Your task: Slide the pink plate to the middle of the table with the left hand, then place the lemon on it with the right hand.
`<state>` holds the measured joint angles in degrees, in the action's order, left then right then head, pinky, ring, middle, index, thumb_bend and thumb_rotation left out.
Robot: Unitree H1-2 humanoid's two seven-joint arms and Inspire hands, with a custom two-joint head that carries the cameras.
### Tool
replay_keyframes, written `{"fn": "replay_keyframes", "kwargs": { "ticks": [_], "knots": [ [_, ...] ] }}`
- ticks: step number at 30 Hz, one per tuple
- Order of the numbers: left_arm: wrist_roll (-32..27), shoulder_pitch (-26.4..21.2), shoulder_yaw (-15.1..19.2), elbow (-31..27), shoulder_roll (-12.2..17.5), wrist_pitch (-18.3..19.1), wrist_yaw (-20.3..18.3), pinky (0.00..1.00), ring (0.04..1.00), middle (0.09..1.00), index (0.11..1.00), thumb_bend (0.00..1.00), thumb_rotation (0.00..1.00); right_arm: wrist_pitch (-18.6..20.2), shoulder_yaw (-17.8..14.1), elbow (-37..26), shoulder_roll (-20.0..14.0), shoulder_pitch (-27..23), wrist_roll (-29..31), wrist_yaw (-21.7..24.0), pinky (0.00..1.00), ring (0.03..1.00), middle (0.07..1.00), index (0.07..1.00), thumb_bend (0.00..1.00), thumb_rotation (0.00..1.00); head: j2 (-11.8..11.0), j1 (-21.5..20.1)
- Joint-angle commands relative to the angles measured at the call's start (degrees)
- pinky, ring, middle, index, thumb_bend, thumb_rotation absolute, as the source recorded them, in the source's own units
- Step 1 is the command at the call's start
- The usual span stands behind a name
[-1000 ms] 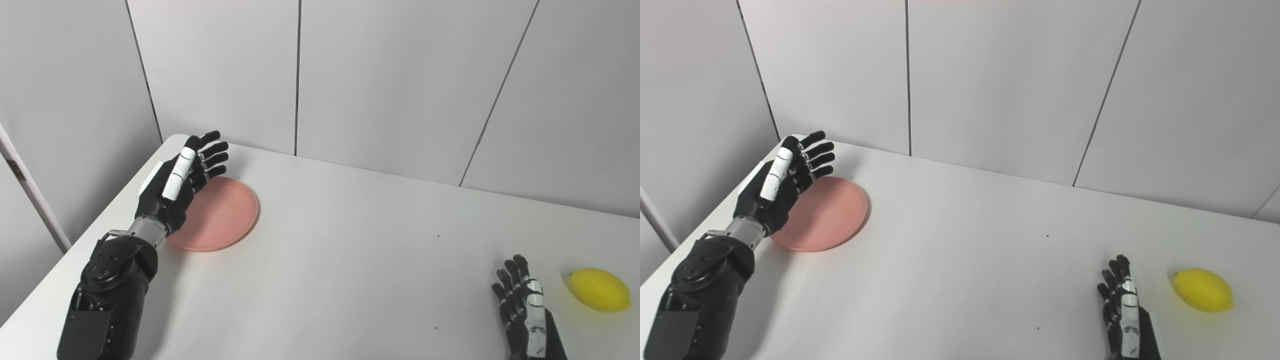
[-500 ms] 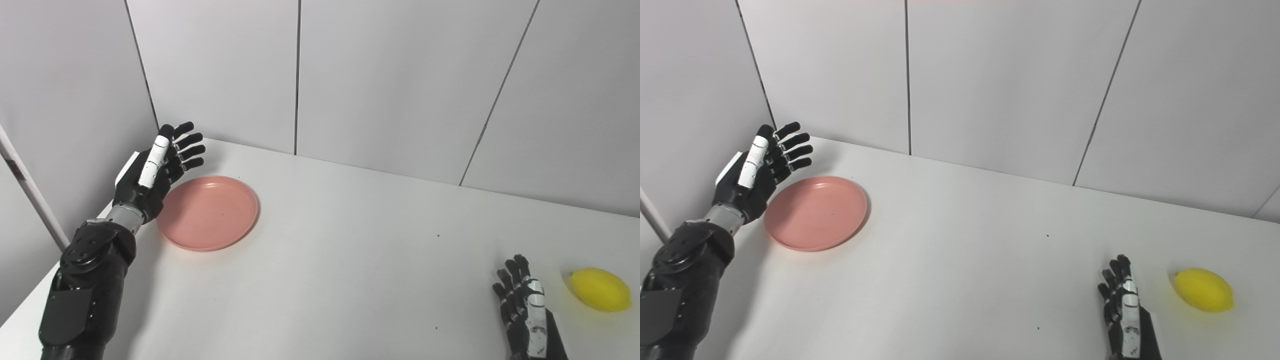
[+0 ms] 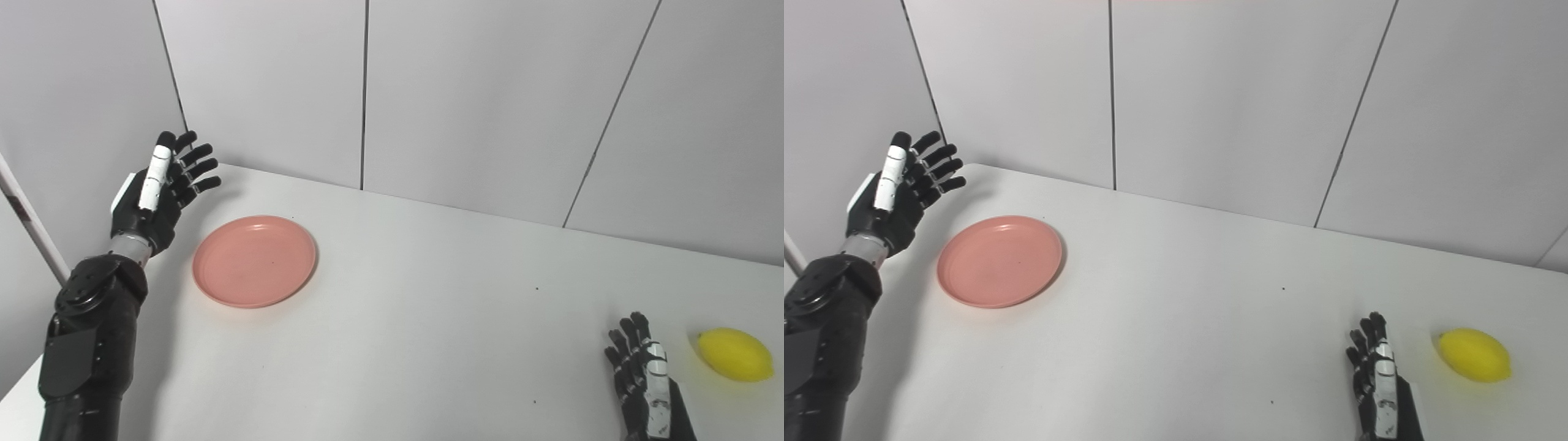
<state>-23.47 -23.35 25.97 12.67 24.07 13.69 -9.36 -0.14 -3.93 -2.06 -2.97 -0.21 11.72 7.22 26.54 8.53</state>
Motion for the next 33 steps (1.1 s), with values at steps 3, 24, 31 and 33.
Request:
{"fn": "replay_keyframes", "kwargs": {
  "ticks": [3, 24, 31, 33],
  "knots": [
    [-0.65, -3.22, 0.58, 4.63, 1.39, -6.94, -1.01, 0.7, 0.817, 0.845, 0.859, 0.96, 0.76, -0.68, 0.56, 3.5, 1.09, 2.63, 0.24, 0.16, 1.0, 0.981, 0.993, 1.0, 0.7, 1.0, 0.13, 0.06],
    [0.47, -7.93, 0.16, 30.19, 2.66, -21.17, -1.3, 0.73, 0.77, 0.763, 0.785, 0.99, 0.73, -0.99, 0.78, 3.87, 1.2, 2.59, 0.03, 0.13, 1.0, 0.976, 0.989, 0.996, 0.7, 1.0, 0.69, -0.31],
    [1.09, -7.6, -1.3, 31.31, 1.92, -20.94, -0.72, 0.8, 0.813, 0.807, 0.828, 0.92, 0.76, -0.11, 0.88, 3.39, 1.18, 2.63, 0.27, 0.23, 1.0, 0.983, 0.996, 0.998, 0.7, 1.0, 0.78, -0.44],
    [1.04, -7.46, -1.74, 31.65, 1.73, -21.51, -1.02, 0.81, 0.816, 0.803, 0.819, 0.92, 0.75, 0.29, 0.93, 3.13, 1.15, 2.68, 0.27, 0.21, 1.0, 0.986, 0.999, 1.0, 0.7, 1.0, 0.78, -0.44]
  ]
}}
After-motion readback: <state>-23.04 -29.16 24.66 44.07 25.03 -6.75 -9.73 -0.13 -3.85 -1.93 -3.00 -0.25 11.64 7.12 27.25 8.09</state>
